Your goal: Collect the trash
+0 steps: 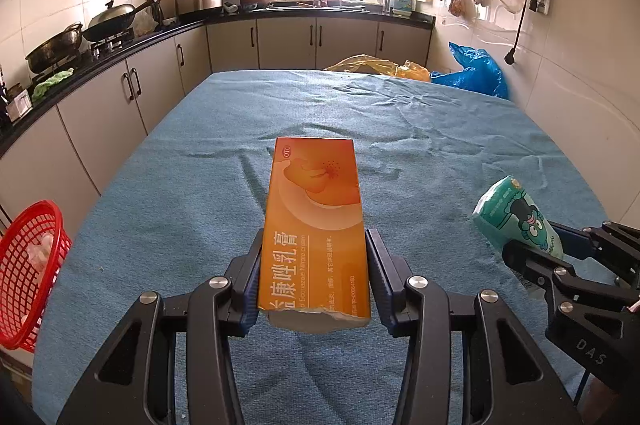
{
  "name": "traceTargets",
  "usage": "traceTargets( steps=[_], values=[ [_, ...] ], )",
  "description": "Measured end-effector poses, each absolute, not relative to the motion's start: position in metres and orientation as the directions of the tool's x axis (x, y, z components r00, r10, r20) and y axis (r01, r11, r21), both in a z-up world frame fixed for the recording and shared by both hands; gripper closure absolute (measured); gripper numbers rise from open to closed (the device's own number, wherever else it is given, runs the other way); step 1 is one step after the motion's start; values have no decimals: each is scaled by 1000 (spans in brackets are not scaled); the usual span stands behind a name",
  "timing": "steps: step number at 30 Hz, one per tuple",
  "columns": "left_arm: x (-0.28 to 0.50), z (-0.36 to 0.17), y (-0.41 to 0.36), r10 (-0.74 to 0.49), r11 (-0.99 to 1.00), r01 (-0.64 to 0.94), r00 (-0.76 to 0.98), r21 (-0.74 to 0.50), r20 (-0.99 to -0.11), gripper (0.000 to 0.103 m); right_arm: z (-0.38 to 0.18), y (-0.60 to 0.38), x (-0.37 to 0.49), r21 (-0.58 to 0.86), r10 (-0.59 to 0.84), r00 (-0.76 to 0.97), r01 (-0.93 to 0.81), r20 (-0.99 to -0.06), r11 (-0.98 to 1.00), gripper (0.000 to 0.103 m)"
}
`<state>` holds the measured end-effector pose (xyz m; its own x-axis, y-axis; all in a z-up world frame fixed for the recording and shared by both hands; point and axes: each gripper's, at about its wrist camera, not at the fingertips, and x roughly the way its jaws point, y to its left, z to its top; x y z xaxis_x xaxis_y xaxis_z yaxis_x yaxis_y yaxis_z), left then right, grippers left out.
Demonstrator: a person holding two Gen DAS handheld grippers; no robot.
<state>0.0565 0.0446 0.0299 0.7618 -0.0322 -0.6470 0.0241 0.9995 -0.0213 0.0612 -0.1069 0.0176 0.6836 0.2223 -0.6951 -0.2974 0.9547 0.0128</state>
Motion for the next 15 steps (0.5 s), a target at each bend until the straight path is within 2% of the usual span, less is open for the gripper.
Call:
traceTargets(
  steps=[15],
  values=[
    [56, 29, 46, -22, 1000, 19, 765, -11, -643, 58, 16, -105, 61, 19, 233, 678, -308, -697, 951, 62]
  ],
)
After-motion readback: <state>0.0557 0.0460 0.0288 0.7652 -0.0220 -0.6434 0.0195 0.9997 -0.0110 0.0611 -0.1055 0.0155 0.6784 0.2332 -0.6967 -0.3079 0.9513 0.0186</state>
